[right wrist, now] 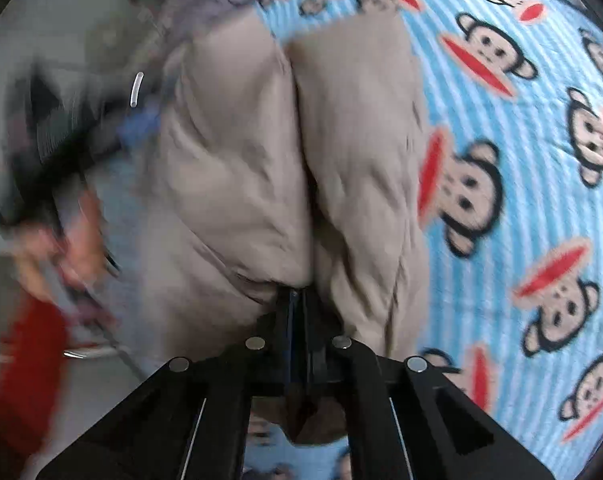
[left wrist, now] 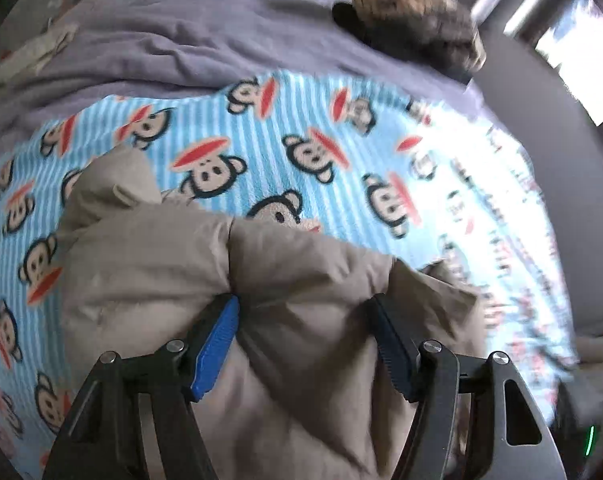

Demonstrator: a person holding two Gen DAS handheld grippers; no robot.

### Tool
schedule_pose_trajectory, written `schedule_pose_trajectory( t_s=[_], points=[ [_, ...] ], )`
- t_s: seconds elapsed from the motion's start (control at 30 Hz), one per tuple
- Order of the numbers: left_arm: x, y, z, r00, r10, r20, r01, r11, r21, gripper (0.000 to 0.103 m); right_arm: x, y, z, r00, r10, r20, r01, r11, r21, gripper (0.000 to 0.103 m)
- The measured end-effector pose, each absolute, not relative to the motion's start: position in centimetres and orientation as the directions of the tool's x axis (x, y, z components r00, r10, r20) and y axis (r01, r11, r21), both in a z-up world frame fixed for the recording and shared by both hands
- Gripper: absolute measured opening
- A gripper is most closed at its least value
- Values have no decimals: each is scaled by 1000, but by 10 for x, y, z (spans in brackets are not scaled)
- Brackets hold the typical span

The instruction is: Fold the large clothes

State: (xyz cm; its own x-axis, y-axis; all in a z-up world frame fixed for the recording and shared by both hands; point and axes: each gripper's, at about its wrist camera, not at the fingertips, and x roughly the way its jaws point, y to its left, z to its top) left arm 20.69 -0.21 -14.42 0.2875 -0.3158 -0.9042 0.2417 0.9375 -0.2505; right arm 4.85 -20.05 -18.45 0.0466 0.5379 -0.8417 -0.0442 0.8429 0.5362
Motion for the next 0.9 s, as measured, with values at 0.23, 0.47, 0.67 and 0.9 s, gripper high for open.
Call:
schedule_pose_trajectory(
  t_s=[0.23,0.47,0.67,0.9],
  points=[
    [207,-68,-193,308,-142,-941,332,943,-33,68,14,-226,-247,59,517,-854,56,852,520,0],
    [207,-66,-203,314,-128,-941,328,944,-19,69,18,-219,-251,63,477,-877,10,878,478,0],
    [208,-64,-202,312,-129,-941,327,945,-21,69,-1,-217,-171,305,314,-899,17,942,335,0],
    [208,-63,-199,296,-113,-949,332,943,-9,69,3,-173,-204,198,315,-928,-109,948,299,0]
  ],
)
